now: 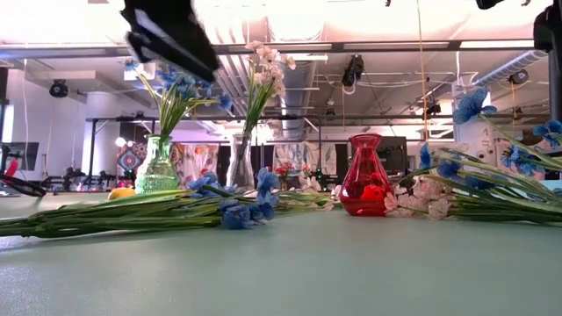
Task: Sort flowers into vase by color
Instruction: Put the left white flowers into the transparent vas
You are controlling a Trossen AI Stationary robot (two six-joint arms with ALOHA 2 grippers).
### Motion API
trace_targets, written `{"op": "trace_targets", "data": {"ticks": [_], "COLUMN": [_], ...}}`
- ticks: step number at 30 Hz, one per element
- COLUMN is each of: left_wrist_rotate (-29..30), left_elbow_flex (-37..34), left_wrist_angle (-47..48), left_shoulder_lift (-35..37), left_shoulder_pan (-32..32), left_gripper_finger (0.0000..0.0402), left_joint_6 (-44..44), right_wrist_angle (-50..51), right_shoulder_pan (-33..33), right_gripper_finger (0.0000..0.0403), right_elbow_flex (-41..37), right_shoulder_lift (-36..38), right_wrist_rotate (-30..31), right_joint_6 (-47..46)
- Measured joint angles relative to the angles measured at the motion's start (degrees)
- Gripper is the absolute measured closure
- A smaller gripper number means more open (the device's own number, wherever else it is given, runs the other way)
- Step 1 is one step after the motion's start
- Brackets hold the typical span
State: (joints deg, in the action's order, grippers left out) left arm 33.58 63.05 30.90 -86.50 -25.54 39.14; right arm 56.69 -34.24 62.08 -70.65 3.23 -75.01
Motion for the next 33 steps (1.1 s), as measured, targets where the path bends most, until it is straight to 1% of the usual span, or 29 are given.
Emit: {"op": "trace_targets", "data": {"ticks": [2, 6, 9, 12, 15, 19, 22, 25, 29, 33], "left_wrist_rotate": [0.0, -0.8, -3.4, -3.7, -4.4, -4.3, -4.3, -6.1, -9.7, -10.2], "left_elbow_flex": [1.3, 3.1, 3.5, 3.1, 2.8, 2.8, 2.8, 3.0, 3.6, 3.7], "left_wrist_angle": [-0.4, -1.3, -4.1, -8.1, -10.4, -10.8, -10.6, -10.4, -10.4, -11.3], "left_shoulder_lift": [-2.3, -6.7, -9.5, -11.7, -13.6, -16.2, -17.7, -18.7, -20.1, -21.5], "left_shoulder_pan": [1.5, 3.9, 5.1, 5.9, 7.5, 10.9, 13.2, 15.5, 17.1, 17.6], "left_gripper_finger": [0.026, 0.026, 0.026, 0.026, 0.026, 0.026, 0.0258, 0.0247, 0.0216, 0.0188], "left_joint_6": [-1.1, -2.8, -4.2, -5.0, -4.2, -0.8, -0.7, -0.7, -0.6, 0.7], "right_wrist_angle": [-0.1, -0.1, -0.2, -0.2, -0.4, -0.6, -0.9, -1.7, -1.9, -2.0], "right_shoulder_pan": [0.0, 0.0, 0.0, 0.0, 0.1, 0.1, 0.1, 0.1, 0.1, 0.1], "right_gripper_finger": [0.0101, 0.0101, 0.0101, 0.0101, 0.0101, 0.0101, 0.0101, 0.0101, 0.0101, 0.0101], "right_elbow_flex": [0.1, 0.1, 0.1, 0.1, 0.1, 0.1, 0.1, 0.1, 0.1, 0.1], "right_shoulder_lift": [0.0, 0.0, 0.0, 0.0, 0.1, 0.1, 0.1, 0.1, 0.1, 0.1], "right_wrist_rotate": [0.1, 2.7, 4.5, 6.4, 7.5, 7.8, 8.4, 8.4, 8.4, 8.4], "right_joint_6": [1.2, 3.1, 5.3, 7.2, 8.4, 9.1, 9.3, 9.7, 9.8, 9.8]}}
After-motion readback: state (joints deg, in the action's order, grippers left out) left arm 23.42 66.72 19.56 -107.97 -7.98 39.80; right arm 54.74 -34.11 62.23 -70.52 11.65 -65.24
